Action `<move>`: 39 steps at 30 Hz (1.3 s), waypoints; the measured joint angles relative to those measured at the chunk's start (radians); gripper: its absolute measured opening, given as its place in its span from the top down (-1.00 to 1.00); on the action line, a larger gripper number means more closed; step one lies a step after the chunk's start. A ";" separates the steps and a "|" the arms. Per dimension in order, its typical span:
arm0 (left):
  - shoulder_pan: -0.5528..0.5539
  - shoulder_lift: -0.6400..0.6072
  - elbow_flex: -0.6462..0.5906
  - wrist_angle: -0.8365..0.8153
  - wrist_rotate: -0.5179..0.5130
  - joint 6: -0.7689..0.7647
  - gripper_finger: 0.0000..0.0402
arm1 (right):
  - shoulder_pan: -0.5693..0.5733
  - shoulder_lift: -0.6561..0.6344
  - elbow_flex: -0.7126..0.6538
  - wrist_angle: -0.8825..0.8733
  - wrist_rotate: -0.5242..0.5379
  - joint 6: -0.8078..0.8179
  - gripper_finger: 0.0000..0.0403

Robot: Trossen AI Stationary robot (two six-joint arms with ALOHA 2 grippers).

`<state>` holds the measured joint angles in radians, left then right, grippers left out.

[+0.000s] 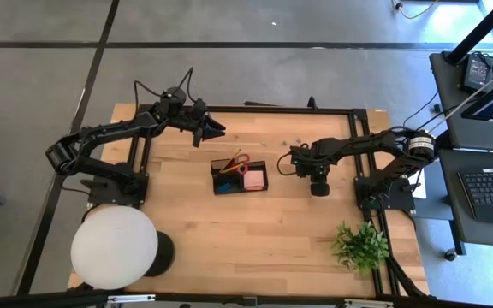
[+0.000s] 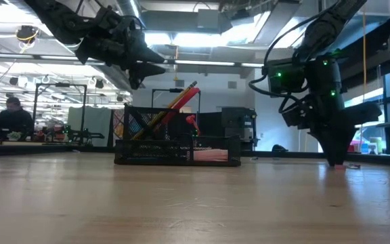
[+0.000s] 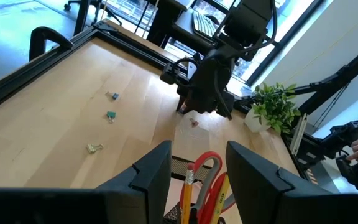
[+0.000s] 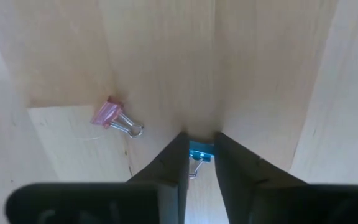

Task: Pick and place office supplies into organizer
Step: Put the blue binder clip into the desk organizer

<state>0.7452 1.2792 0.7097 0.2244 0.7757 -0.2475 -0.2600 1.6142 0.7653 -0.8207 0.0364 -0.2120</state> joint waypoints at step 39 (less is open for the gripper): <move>0.000 0.000 0.000 0.000 0.000 -0.001 0.27 | 0.175 -0.156 0.328 0.602 -0.050 0.121 0.69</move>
<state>0.7452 1.2791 0.7097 0.2245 0.7753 -0.2481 -0.0849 1.4578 1.0933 -0.2185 -0.0131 -0.0907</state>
